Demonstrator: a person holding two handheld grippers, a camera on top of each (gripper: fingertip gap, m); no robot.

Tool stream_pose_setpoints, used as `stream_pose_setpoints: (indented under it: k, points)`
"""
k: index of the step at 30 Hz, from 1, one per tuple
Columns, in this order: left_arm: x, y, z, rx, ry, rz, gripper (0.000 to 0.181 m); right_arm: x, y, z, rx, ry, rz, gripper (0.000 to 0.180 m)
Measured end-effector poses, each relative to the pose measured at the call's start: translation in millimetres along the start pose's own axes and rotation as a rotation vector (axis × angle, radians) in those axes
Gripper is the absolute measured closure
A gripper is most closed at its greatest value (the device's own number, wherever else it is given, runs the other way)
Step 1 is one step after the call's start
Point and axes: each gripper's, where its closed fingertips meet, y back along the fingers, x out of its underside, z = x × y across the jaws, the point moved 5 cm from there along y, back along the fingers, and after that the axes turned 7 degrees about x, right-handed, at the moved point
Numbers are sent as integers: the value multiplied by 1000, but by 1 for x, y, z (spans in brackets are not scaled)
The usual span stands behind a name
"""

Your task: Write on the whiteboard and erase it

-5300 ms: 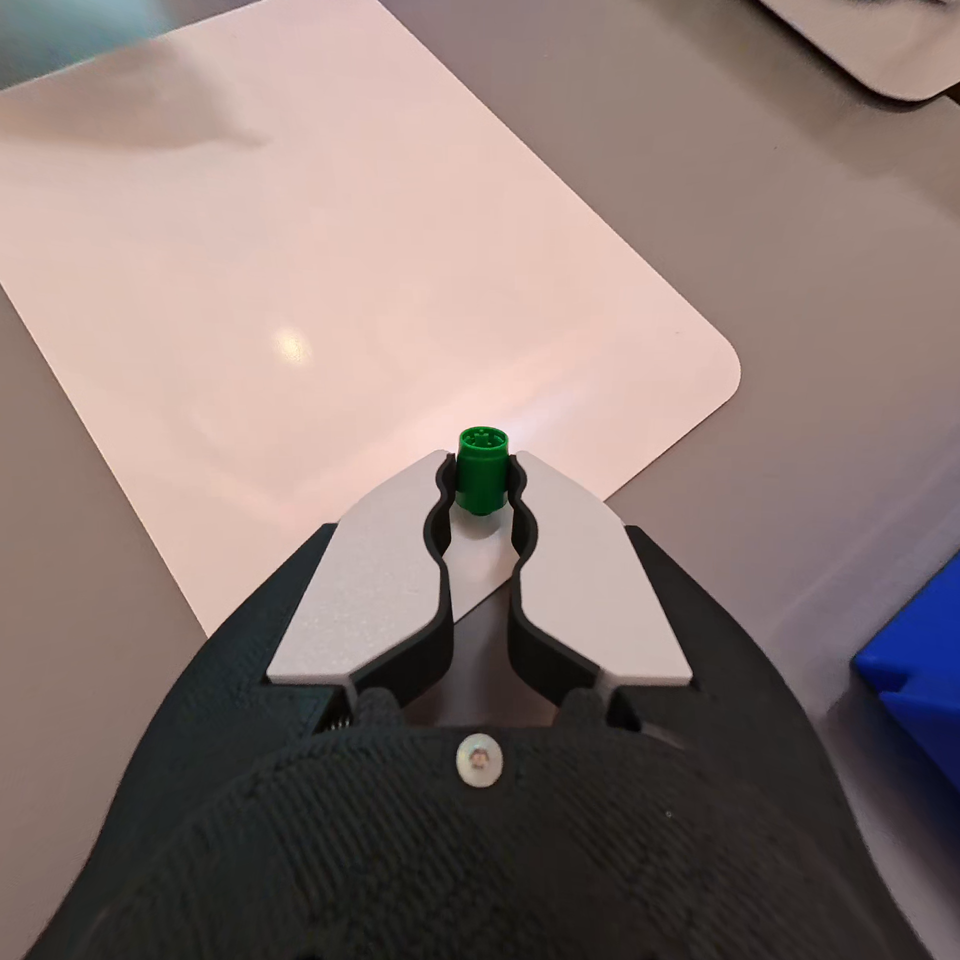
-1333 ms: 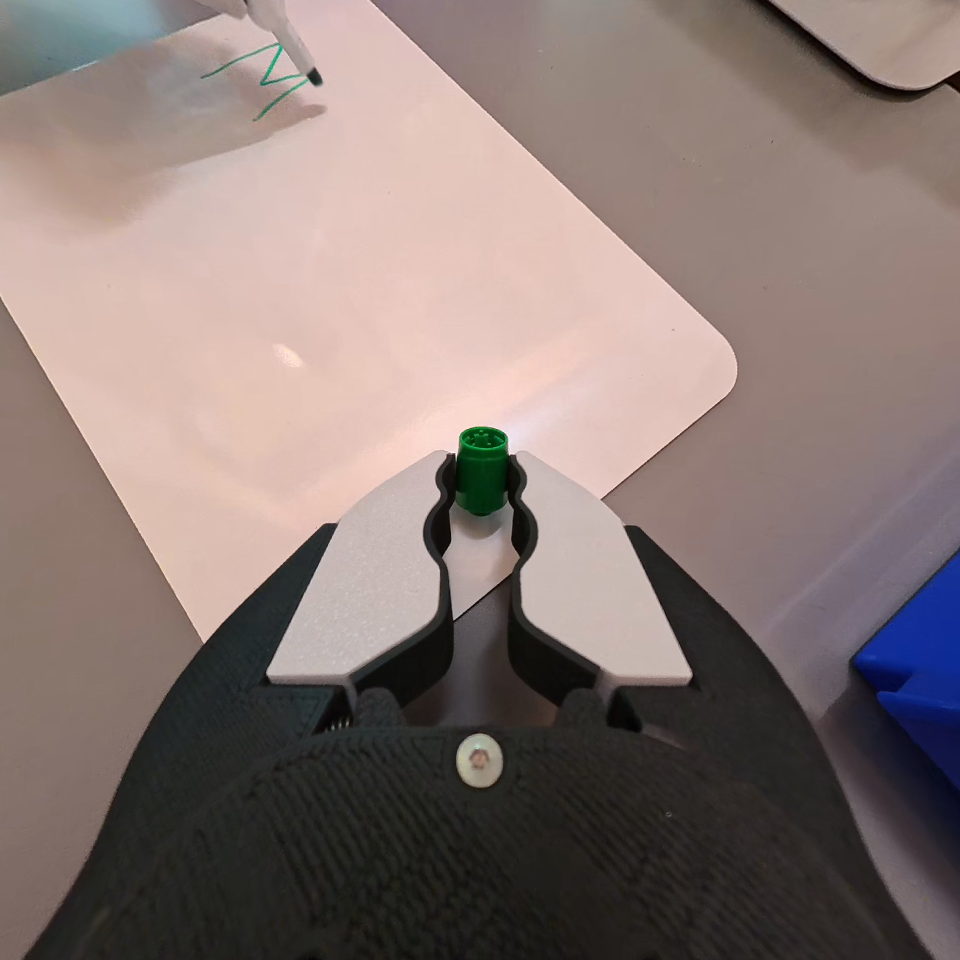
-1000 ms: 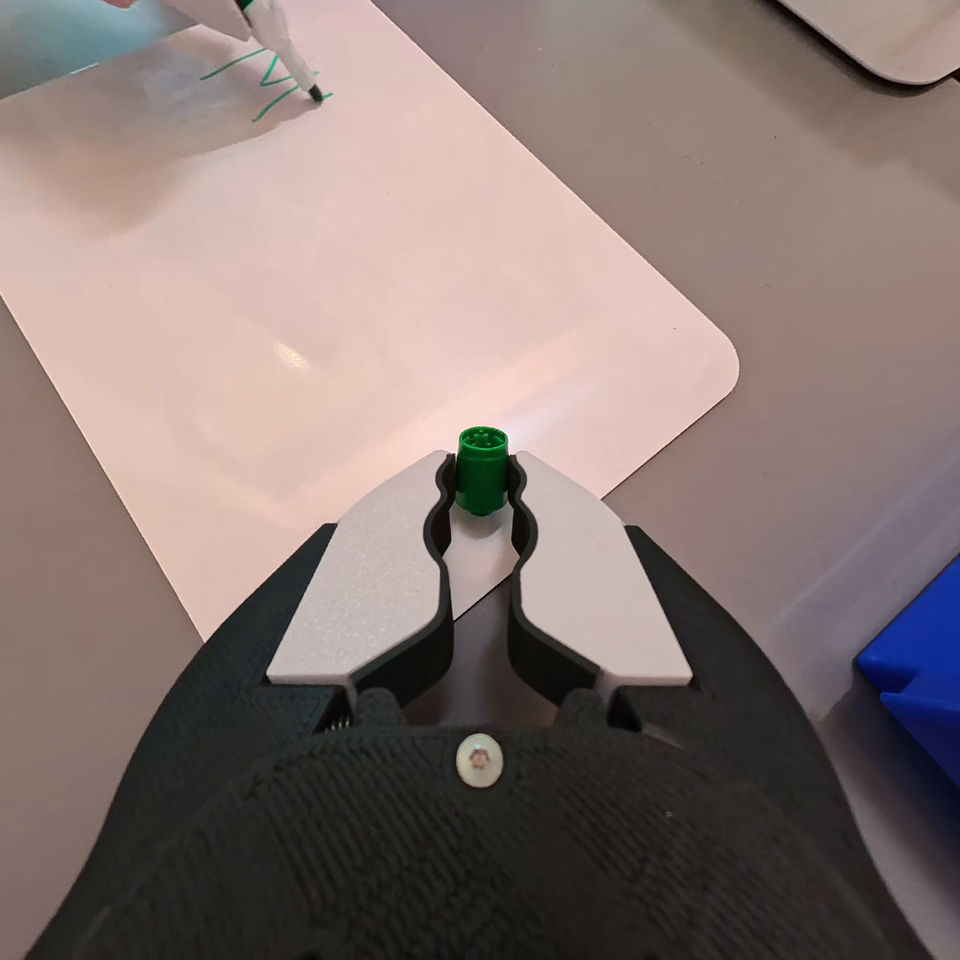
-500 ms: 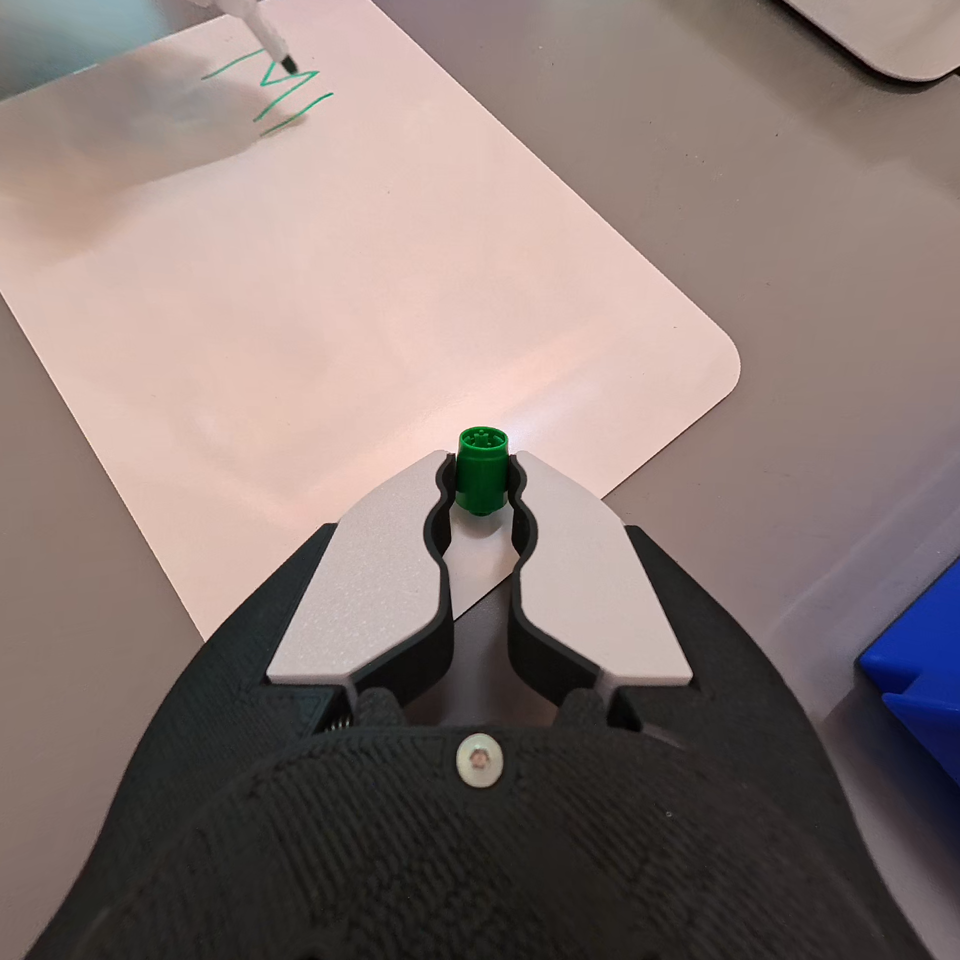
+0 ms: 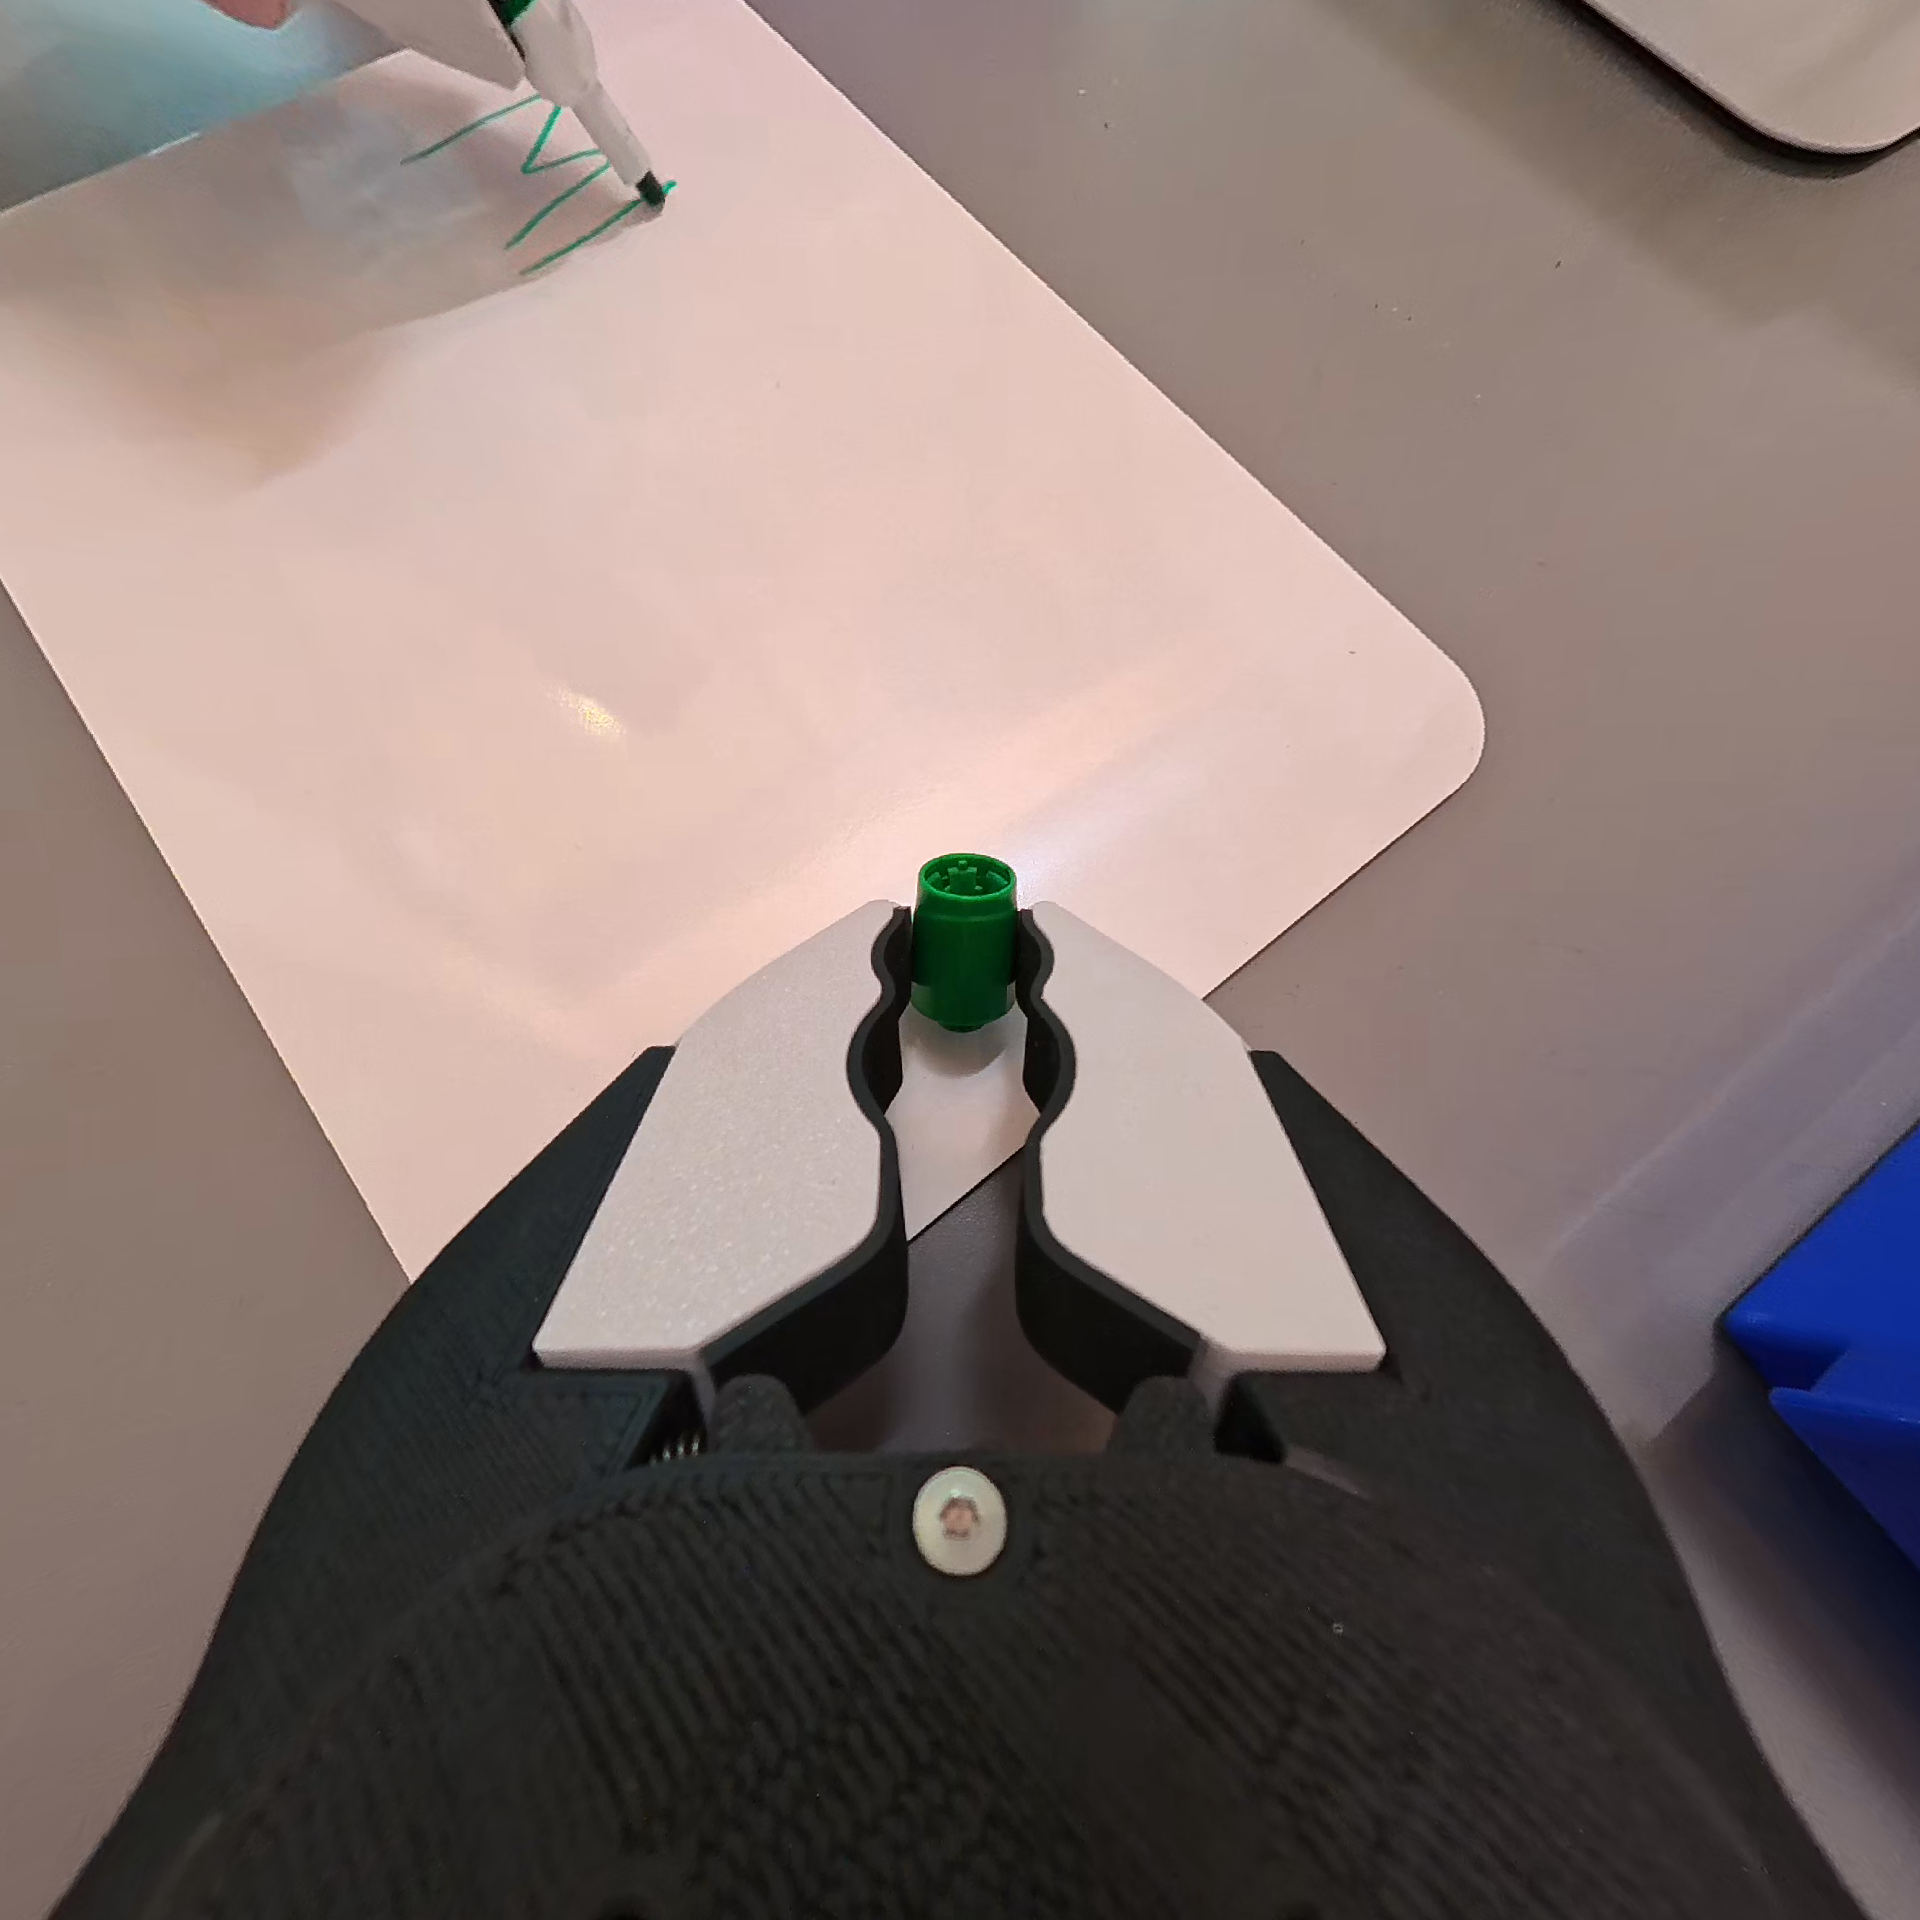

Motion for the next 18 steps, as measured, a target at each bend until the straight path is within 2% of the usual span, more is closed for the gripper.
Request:
stream_pose_setpoints:
  k: [1, 10, 18]
  points:
    - [-1, 0, -3, 8, -4, 0, 161, 0, 0, 0, -1, -1, 0, 161]
    - [-13, -5, -36, 71, -77, 8, 161, 0, 0, 0, -1, -1, 0, 161]
    - [-14, -8, -28, 49, -81, 9, 161, 0, 0, 0, -2, -2, 1, 161]
